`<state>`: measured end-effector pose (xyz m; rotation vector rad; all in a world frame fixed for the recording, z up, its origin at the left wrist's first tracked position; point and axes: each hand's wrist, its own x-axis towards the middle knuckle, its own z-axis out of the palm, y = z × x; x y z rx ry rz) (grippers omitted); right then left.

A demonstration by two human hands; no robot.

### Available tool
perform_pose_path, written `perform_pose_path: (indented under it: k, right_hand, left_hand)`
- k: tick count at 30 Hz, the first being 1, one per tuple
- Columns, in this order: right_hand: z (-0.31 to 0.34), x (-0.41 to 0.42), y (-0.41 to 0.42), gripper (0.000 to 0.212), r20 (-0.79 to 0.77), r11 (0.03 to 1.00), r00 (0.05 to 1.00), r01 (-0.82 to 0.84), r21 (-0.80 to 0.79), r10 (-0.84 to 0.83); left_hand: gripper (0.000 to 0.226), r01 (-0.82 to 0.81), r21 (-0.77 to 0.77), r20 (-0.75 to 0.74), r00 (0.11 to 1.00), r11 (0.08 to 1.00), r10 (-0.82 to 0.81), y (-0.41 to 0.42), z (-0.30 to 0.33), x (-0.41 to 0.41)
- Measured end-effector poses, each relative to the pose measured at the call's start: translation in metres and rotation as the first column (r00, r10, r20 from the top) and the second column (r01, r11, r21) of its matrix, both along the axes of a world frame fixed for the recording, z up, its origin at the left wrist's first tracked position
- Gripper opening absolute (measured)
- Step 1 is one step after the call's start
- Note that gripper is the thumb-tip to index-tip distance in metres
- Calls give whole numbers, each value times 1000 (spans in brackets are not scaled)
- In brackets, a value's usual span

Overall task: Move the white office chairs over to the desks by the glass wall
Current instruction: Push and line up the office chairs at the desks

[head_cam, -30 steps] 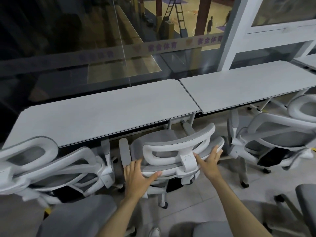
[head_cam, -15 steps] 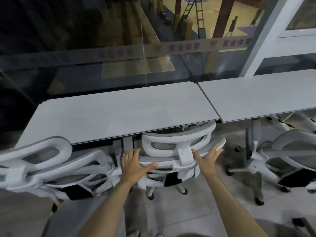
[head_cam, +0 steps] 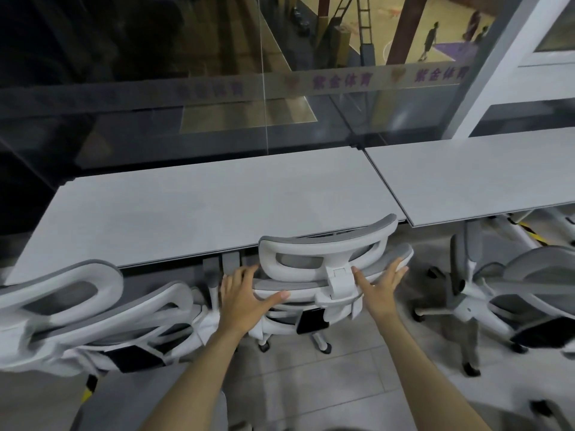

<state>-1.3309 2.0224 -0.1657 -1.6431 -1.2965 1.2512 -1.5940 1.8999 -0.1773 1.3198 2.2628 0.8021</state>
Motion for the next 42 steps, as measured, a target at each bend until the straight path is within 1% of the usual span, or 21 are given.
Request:
perform_pose_path:
  k: [6,11,20,26,32,39,42]
  right_hand:
    - [-4,14,5,118,41,998,997,-57,-16,58]
    - [-5,25,6,118,52,996,995,-83,-20,84]
    - [-11,22,4,115,-3,998,998,-63,-6,63]
    - [-10,20,5,114,-13,999,999,-40,7,40]
    - [-10,13,3,116,-36,1000,999,-15,18,16]
    - [-9,9,0,116,-12,1000,1000,-7,14,7]
    - [-2,10,-3,113,22,1000,1000,4,5,-4]
  left_hand:
    - [98,6,-6,-110,994,1000,-7,-4,-7,15]
    - [88,-15,34,-152,988,999,20,-9,-15,29]
    - [84,-6,66,-129,992,998,14,-7,-19,25]
    - [80,-8,96,-137,990,995,21,-5,-19,23]
    - [81,32,91,-149,989,995,-18,-2,-20,14]
    - [80,47,96,-148,988,994,-32,-3,-21,9]
    - [80,69,68,-93,994,995,-63,-5,-19,7]
